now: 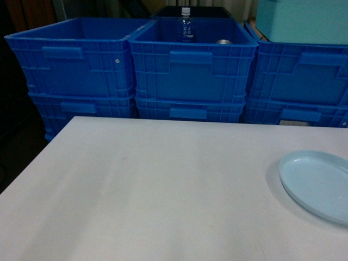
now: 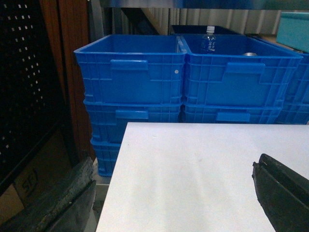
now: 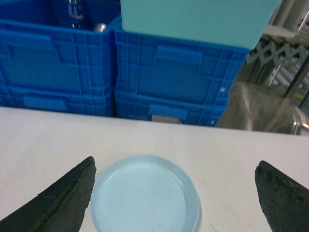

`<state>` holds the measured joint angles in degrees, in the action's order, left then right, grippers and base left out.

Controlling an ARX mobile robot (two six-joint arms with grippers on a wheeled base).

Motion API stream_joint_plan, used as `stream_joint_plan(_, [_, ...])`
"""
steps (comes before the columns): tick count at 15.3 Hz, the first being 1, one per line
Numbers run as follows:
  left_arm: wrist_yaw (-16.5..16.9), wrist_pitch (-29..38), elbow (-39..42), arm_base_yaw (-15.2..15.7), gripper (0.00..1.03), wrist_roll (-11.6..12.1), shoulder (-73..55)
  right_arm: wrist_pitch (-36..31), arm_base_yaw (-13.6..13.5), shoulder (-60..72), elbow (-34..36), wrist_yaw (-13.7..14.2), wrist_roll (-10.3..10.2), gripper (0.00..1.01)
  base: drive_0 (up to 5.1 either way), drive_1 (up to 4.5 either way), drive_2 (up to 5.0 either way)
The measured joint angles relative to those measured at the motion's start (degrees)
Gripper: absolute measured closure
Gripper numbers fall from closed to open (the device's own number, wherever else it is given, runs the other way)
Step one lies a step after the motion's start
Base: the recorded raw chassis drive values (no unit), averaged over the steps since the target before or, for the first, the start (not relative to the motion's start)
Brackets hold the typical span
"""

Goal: Place blue tray on left shelf second layer neatly

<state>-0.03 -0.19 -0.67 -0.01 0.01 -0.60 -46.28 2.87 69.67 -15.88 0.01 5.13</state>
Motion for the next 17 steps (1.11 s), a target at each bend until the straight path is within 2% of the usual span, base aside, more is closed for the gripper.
stream_joint_plan(2, [0.0,0.0,0.0,0.0,0.05,0.0,0.02,-0.31,0.22,2.84,-1.27,0.04,0.07,0.03,0.0,0.0,0.0])
stream_joint_plan(6, [0.0,0.0,0.0,0.0,0.05,0.0,0.02,-1.7,1.4,15.8,-8.66,0.74,1.22,0.03,0.0,0.0,0.0])
stream_joint_plan(7, [-0.02,0.0,0.0,0.0,0.05,0.0,0.0,-2.45,2.67,19.76,-11.54,1.51,2.03,0.03,0.0,0.0,0.0])
stream_joint_plan(9, [0.0,0.0,0.0,0.0,0.05,0.0,0.0,-0.22,3.91,24.28,-15.58,1.92,2.01,0.03,0.0,0.0,0.0])
stream_joint_plan(10, [0.0,0.0,0.0,0.0,0.05,0.0,0.0,-0.24,5.86,31.56,-19.8,2.49,1.95,0.03,0.0,0.0,0.0])
stream_joint_plan(12, [0.0,0.0,0.0,0.0,0.05,0.0,0.02,0.17,7.32,41.42,-24.74,2.36,1.79,0.03,0.0,0.0,0.0])
stream_joint_plan(15, [-0.02,0.0,0.0,0.0,0.05,0.0,0.0,2.21,8.48,47.67,-29.68,3.02,1.31,0.03,0.0,0.0,0.0])
stream_joint_plan(17, [0.0,0.0,0.0,0.0,0.05,0.0,0.02,3.89,8.76,50.29,-30.4,2.71,-0.2,0.03,0.0,0.0,0.0])
